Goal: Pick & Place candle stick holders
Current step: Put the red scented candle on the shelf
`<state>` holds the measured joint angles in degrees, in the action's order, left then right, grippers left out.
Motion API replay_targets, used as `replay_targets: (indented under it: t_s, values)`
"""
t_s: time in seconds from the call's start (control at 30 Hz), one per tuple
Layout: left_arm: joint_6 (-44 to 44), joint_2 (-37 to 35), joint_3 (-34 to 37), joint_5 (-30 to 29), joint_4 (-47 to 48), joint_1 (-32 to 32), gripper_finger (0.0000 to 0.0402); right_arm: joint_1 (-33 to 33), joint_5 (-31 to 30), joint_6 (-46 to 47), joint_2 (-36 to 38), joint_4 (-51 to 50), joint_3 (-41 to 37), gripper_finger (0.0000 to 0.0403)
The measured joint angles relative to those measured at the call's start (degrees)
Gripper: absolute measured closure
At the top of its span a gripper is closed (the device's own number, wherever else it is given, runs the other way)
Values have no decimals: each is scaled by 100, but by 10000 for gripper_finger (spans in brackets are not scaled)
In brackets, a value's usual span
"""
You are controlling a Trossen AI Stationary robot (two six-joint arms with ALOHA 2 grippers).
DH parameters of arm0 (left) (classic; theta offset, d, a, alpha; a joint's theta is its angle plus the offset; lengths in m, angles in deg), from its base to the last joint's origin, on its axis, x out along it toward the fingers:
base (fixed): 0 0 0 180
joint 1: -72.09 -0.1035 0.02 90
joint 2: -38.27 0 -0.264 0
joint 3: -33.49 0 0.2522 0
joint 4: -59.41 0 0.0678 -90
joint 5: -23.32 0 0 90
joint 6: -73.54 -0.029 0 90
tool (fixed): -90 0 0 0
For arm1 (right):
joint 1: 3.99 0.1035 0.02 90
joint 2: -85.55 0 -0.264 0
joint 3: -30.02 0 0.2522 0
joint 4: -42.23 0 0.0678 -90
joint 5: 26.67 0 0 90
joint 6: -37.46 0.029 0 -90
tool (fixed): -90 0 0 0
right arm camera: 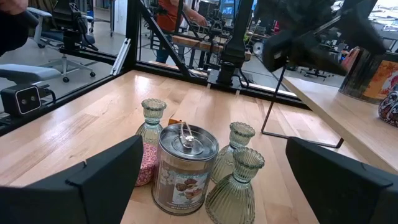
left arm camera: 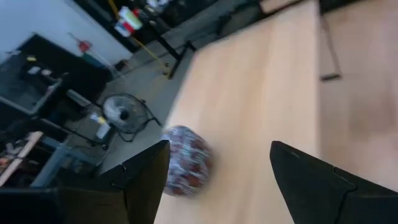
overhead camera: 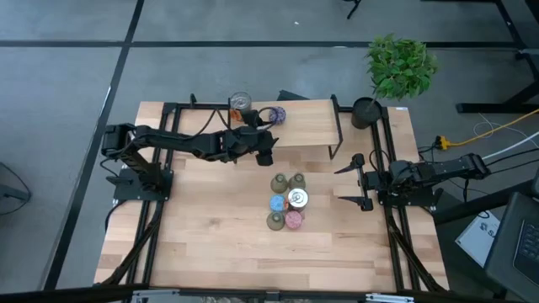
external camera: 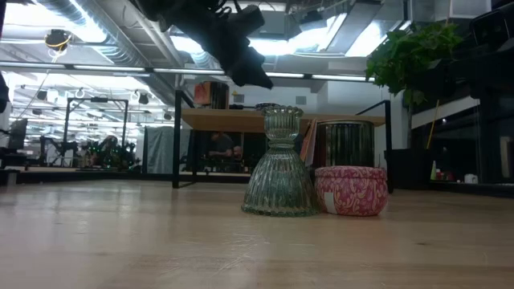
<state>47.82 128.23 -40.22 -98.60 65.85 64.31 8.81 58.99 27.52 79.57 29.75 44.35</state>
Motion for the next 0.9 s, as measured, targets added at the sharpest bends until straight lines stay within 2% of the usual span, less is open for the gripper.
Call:
replay_targets:
  t_s: [0.33, 0.47, 0.57, 0.7, 0.9]
  values:
    - [333, 4, 0, 5, 138, 56, 128, -1, 0, 0, 0, 0, 0, 5]
    - [139, 76, 0, 229, 156, 56, 128, 0, 0, 0, 0, 0, -1, 5]
    - [-41, 188, -22, 28, 107, 56, 135, -2, 0, 0, 0, 0, 1, 5]
    - [-124, 527, -289, -417, 185, 10, 172, -2, 0, 0, 0, 0, 1, 5]
    - [-164, 977, -774, -910, 497, -22, 272, -2, 0, 0, 0, 0, 1, 5]
